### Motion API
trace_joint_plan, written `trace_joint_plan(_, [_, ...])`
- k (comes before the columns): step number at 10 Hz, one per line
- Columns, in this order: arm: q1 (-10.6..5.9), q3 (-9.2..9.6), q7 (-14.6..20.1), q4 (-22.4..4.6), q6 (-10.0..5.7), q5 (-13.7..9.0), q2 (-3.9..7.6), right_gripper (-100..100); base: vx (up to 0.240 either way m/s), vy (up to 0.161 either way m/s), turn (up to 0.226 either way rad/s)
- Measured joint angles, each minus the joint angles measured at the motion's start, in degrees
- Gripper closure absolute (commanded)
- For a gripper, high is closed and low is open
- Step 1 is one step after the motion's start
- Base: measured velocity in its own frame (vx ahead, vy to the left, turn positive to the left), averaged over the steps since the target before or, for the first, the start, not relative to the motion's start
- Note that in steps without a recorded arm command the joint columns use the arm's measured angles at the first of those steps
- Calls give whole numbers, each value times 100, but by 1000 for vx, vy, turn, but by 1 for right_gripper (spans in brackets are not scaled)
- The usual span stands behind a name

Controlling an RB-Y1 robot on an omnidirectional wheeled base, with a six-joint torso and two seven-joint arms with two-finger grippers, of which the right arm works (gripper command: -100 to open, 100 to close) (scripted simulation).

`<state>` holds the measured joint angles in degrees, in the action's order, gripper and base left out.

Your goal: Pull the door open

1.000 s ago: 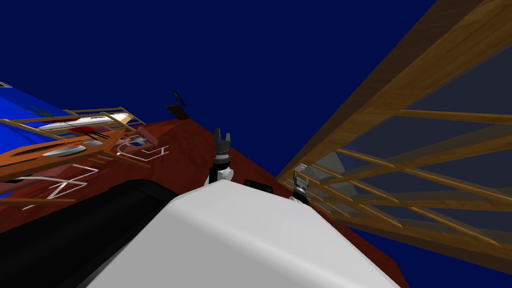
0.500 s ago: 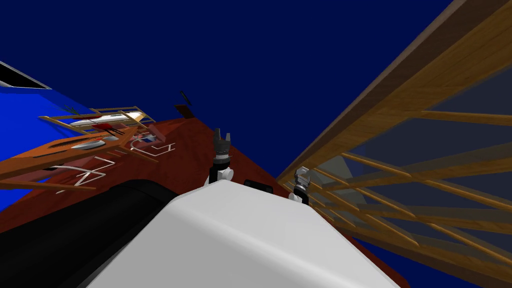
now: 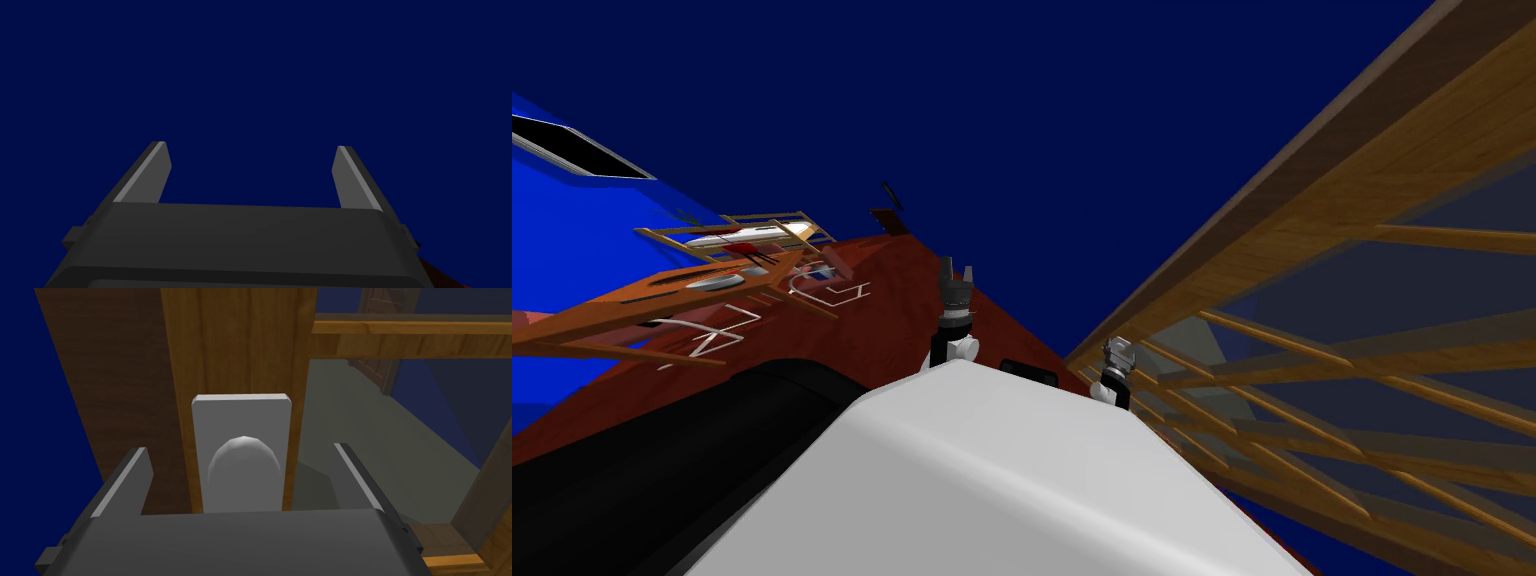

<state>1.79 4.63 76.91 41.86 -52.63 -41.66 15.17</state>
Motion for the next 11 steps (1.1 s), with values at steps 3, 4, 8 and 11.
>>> trace_joint_plan(3, [-222,-462,135,-329,106,388,-181,-100,5,-57,77])
trace_joint_plan(4, [-242,-571,146,-341,149,479,-235,-100,-3,-17,14])
trace_joint_plan(8, [-241,-569,149,-341,152,480,-237,100,0,2,-2])
trace_joint_plan(11, [-240,-570,148,-342,150,479,-237,100,-36,12,30])
